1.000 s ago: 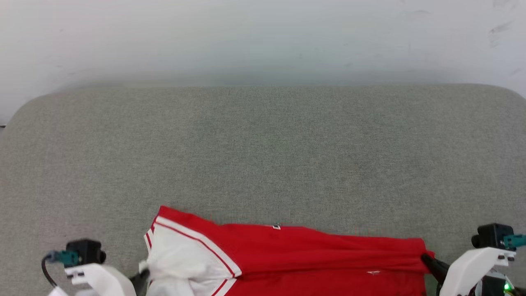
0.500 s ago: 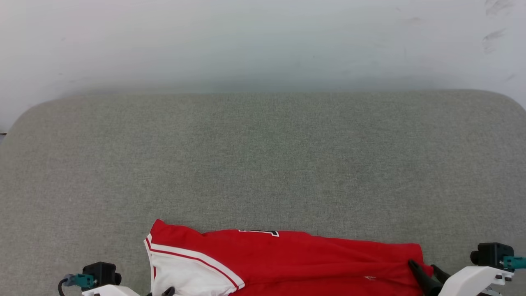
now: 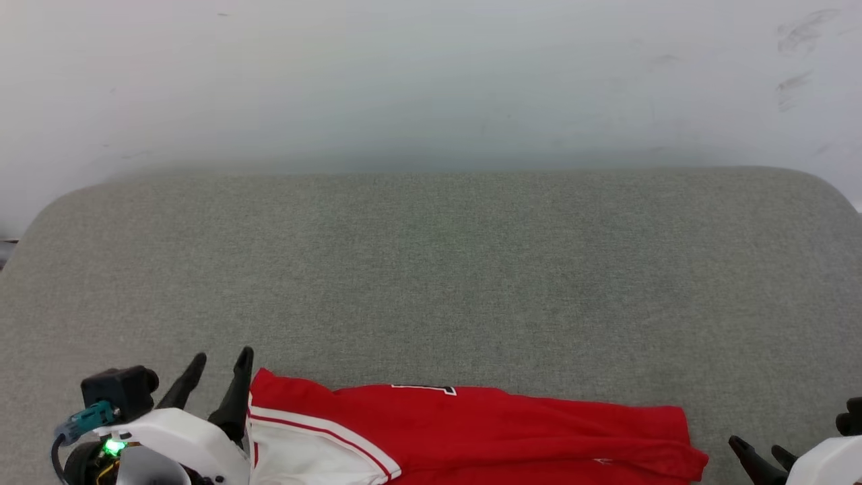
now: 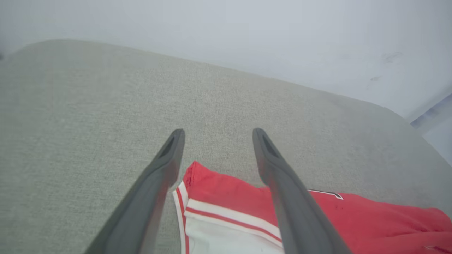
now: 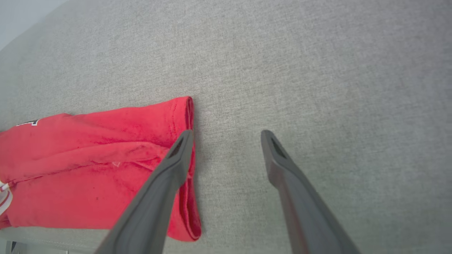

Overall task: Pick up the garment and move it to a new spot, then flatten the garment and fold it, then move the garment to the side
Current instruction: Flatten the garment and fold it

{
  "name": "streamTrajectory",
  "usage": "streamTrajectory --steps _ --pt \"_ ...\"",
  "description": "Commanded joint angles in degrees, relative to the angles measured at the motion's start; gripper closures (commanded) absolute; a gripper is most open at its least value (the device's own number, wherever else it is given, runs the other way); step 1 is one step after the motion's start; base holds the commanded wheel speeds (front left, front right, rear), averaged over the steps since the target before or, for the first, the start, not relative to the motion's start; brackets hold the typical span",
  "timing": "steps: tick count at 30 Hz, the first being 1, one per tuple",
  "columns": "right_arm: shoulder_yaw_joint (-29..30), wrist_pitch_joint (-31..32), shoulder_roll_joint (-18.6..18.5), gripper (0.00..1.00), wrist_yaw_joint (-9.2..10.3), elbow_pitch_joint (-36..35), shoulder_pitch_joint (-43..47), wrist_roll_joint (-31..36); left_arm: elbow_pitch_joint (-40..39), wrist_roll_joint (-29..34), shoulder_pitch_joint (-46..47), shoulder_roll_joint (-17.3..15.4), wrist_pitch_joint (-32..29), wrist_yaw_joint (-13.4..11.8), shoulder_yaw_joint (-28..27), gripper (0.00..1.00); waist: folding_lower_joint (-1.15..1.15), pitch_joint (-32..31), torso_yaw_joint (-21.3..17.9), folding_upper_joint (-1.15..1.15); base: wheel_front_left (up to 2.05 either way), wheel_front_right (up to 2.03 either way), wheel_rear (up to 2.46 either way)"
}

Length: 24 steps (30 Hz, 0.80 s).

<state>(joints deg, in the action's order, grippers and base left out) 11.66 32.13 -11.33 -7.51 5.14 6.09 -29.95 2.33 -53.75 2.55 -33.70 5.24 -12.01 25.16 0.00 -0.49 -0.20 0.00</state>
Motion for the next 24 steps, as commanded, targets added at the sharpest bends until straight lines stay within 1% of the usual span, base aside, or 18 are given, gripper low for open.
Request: streamTrajectory --steps 1,4,6,8,10,14,19,24 --pt "0.4 2.5 -0.7 0.00 0.05 -0.6 0.3 0.3 -1.2 1.9 1.0 0.1 2.3 -1.1 -0.4 0.00 0.00 0.1 0.5 0.00 0.00 0.00 0.00" --pt "0.3 5.6 -1.2 0.00 0.05 -1.1 0.2 0.9 -3.0 5.1 1.4 0.2 5.6 -3.1 -0.8 0.00 0.00 0.4 1.2 0.00 0.00 0.00 0.00" --pt "-0.3 7.1 -1.1 0.00 0.05 -1.3 -0.1 0.7 -4.3 6.9 1.4 0.4 6.8 -4.4 -0.9 0.00 0.00 0.8 1.8 0.00 0.00 0.00 0.00" --pt "-1.1 8.2 -0.9 0.00 0.05 -1.4 -0.5 0.9 -5.9 8.0 1.4 1.1 7.9 -5.2 -1.3 0.00 0.00 1.3 2.4 0.00 0.00 0.00 0.00" --pt "-1.7 8.9 -0.6 0.00 0.05 -1.4 -0.8 0.8 -6.4 8.8 1.2 0.9 8.2 -5.5 -1.2 0.00 0.00 1.6 2.6 0.00 0.00 0.00 0.00" --pt "-4.1 10.4 -0.3 0.00 0.05 -0.9 -1.7 0.7 -8.9 11.7 0.3 1.5 9.3 -7.1 -1.8 0.00 0.00 2.9 3.5 0.00 0.00 0.00 0.00" --pt "-6.2 11.9 0.8 0.00 0.05 0.9 -2.0 1.0 -10.5 14.7 -0.3 1.6 9.6 -8.1 -2.0 0.00 0.00 4.6 4.6 0.00 0.00 0.00 0.00" --pt "-8.6 11.9 1.8 0.00 0.05 4.4 -2.4 0.8 -10.8 16.4 -0.4 2.4 9.8 -8.1 -1.8 0.00 0.00 6.1 5.1 0.00 0.00 0.00 0.00"
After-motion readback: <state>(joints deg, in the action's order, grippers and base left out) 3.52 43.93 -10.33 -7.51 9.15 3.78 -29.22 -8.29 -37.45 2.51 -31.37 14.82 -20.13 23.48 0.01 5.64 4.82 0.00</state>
